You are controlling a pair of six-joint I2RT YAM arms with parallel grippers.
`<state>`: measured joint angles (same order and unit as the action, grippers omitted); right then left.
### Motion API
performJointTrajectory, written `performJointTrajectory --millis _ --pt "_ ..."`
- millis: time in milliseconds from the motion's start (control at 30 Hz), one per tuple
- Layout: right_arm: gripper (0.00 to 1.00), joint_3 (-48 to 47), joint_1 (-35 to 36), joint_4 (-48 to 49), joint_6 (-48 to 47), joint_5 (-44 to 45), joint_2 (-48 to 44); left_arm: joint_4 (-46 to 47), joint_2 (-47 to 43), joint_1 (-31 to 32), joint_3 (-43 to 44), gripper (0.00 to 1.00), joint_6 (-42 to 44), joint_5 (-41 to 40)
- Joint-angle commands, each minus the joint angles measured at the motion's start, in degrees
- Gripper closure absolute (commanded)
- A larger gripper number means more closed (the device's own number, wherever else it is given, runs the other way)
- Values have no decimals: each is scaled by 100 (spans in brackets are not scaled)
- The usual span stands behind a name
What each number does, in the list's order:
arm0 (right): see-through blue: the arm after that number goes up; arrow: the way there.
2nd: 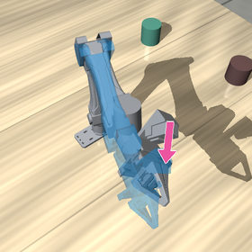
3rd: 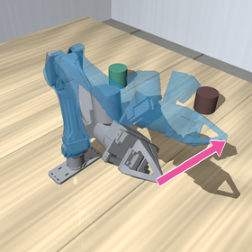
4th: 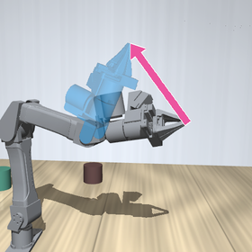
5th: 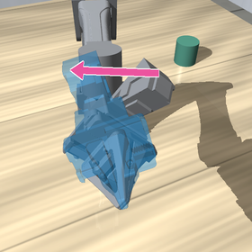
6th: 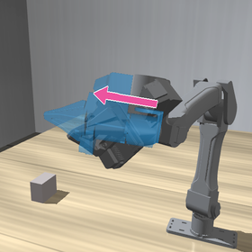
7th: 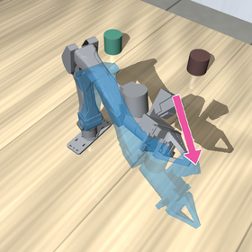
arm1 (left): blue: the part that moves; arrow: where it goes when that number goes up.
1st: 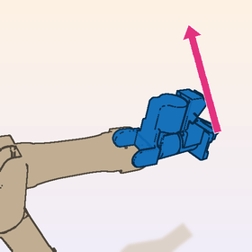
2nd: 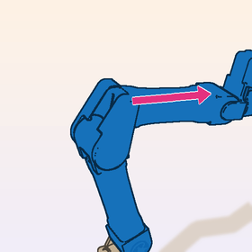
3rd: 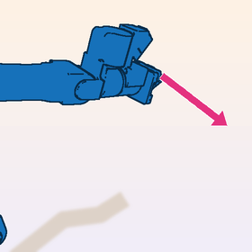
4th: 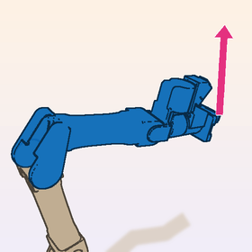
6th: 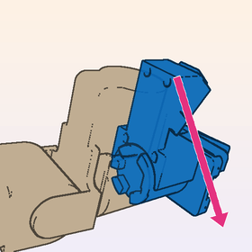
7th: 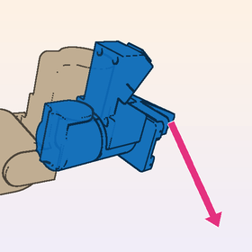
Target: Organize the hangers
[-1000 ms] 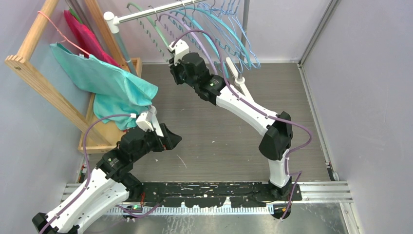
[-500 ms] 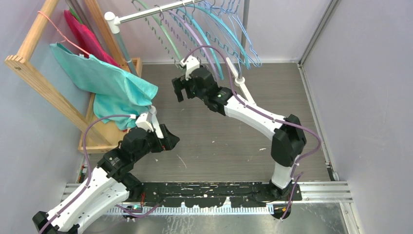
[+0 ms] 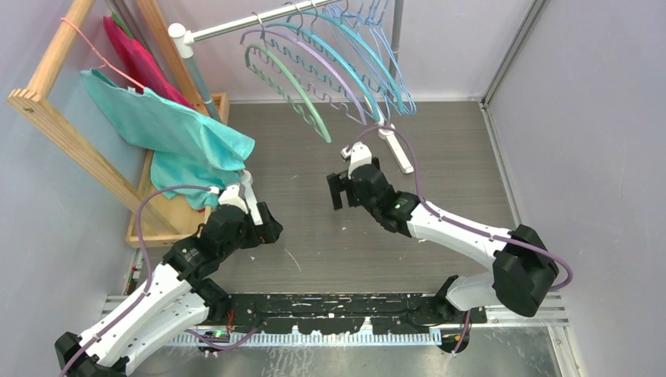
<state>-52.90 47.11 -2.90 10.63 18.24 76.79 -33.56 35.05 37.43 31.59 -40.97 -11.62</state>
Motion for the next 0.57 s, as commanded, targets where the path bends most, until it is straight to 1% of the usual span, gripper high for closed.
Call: performJointTrajectory --millis 0,133,267,533 --pt "0 508 0 164 322 540 -453 6 57 -12 52 2 110 -288" --pt "0 846 0 257 409 764 -764 43 188 -8 108 2 196 -299" --pt "0 991 3 248 444 994 -889 77 292 -11 148 2 242 -257" --pt "0 914 0 4 520 1208 -789 80 296 -8 166 2 256 -236"
